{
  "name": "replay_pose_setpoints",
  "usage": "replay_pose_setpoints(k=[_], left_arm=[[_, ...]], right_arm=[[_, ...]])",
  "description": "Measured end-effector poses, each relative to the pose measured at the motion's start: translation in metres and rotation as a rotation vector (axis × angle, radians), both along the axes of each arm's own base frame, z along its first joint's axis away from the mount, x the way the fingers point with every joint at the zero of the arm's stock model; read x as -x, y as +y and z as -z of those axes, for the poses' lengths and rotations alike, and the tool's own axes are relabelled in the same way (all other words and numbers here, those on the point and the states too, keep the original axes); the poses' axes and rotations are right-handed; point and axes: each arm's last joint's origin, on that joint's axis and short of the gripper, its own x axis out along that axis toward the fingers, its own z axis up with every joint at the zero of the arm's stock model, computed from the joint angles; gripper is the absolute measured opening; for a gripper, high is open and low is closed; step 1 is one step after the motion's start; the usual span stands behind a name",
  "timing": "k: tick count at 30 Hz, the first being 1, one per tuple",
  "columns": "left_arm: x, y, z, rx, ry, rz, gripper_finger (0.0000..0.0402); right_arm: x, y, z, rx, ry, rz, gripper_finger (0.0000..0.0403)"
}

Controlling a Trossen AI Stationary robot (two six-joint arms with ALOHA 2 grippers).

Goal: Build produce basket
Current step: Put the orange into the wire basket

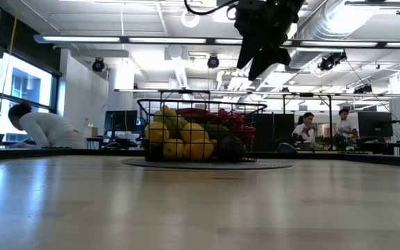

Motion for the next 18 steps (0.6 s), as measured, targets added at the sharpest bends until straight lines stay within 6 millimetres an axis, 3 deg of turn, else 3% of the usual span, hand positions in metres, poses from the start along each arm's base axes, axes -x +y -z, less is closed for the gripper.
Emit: replay_pose_setpoints(k=[5,10,18], left_arm=[[-0.006,-0.005,0.006,0.056,-0.052,-0.123,0.0207],[-0.012,-0.011,0.019,0.072,-0.081,-0.138,0.0207],[-0.024,-0.023,0.040,0.035,-0.071,0.050,0.0207]], right_arm=[[0.000,0.000,0.000,0.000,0.000,0.000,0.0240],[0.000,0.000,0.000,0.004,0.001,-0.006,0.0240],[0.000,0.000,0.000,0.014,0.004,-0.021,0.0240]])
